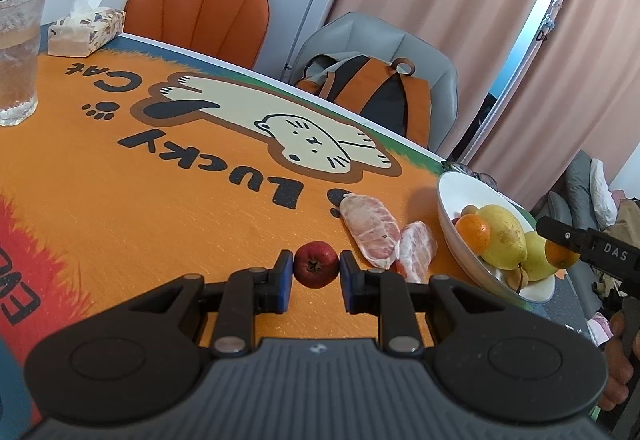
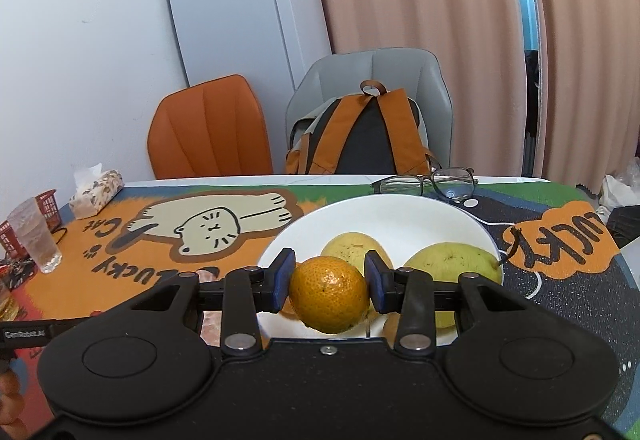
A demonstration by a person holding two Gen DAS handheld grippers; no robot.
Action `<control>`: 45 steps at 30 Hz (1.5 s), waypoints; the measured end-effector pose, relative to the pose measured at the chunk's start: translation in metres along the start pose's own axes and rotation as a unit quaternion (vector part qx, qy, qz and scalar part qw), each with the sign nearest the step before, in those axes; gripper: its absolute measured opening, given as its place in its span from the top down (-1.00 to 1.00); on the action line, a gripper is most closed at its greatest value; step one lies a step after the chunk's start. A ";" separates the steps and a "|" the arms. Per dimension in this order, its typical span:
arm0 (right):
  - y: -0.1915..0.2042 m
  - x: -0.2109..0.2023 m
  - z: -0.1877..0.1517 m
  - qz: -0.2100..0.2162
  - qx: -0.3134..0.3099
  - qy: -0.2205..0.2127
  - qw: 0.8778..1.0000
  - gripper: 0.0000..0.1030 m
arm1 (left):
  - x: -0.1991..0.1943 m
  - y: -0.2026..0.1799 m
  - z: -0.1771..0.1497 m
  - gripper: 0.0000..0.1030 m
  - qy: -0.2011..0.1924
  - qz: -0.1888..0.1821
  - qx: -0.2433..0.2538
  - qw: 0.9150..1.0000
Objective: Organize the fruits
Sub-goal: 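Carry the red apple and mandarin into the white bowl, opening both tools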
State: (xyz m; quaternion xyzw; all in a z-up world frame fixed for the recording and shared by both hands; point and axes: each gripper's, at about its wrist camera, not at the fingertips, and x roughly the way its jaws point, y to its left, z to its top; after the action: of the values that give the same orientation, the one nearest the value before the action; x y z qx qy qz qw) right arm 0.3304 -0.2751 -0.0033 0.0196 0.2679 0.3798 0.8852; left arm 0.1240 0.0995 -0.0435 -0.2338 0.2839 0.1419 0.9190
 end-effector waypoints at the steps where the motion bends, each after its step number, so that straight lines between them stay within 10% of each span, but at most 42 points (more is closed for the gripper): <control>1: -0.001 0.003 -0.002 0.000 0.000 0.001 1.000 0.24 | 0.001 0.000 0.000 0.55 0.001 0.000 0.001 1.000; 31: -0.063 -0.023 0.006 0.001 0.067 -0.044 0.997 -0.22 | 0.036 -0.104 0.051 0.55 -0.005 -0.057 0.114 0.992; 45: -0.091 -0.038 0.013 -0.007 0.099 -0.068 0.993 -0.29 | 0.064 -0.178 0.024 0.54 0.034 -0.114 0.167 0.979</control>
State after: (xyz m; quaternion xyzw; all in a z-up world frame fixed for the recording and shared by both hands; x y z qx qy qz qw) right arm 0.3751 -0.3639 0.0035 0.1310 0.2432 0.3430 0.8978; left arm 0.2560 -0.0319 -0.0017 -0.1121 0.3062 -0.0210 0.9451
